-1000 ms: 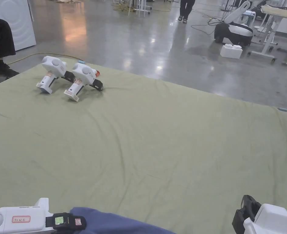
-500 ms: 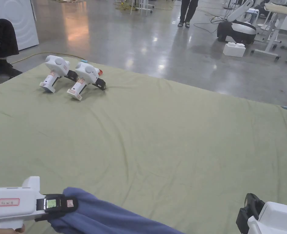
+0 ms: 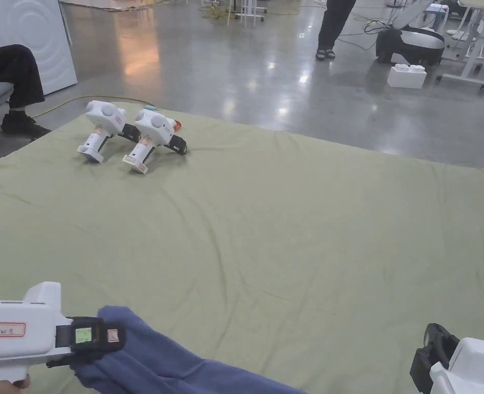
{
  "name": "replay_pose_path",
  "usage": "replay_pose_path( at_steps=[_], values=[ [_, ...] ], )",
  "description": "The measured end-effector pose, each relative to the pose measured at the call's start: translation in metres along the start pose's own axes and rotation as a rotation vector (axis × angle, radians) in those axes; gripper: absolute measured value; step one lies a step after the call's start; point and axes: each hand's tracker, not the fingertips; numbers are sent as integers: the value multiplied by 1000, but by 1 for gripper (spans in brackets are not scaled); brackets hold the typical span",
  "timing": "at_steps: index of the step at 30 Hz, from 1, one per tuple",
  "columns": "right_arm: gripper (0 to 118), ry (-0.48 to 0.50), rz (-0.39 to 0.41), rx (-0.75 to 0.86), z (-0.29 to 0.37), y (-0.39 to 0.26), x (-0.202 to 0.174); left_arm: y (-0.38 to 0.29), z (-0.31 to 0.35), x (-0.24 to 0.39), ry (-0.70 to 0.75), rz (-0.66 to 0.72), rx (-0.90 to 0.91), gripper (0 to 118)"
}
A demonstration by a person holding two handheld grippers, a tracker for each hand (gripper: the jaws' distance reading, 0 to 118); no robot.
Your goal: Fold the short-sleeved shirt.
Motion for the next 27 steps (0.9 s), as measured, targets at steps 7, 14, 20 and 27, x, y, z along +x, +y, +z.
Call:
replay_pose_path(
  at_steps=[7, 14, 20, 27],
  values=[
    [0, -6, -13, -10, 1, -8, 9, -18, -37, 54, -165, 39, -42, 5],
    [0, -31, -36, -27, 6, -17, 23, -48, -120, 91, -146, -29, -147, 5],
    [0, -57, -44, -42, 12, -24, 37, -88, -190, 113, 42, -148, -263, 5],
    [0, -78, -56, -63, 14, -31, 46, -103, -219, 111, 109, -122, -297, 8]
  ],
)
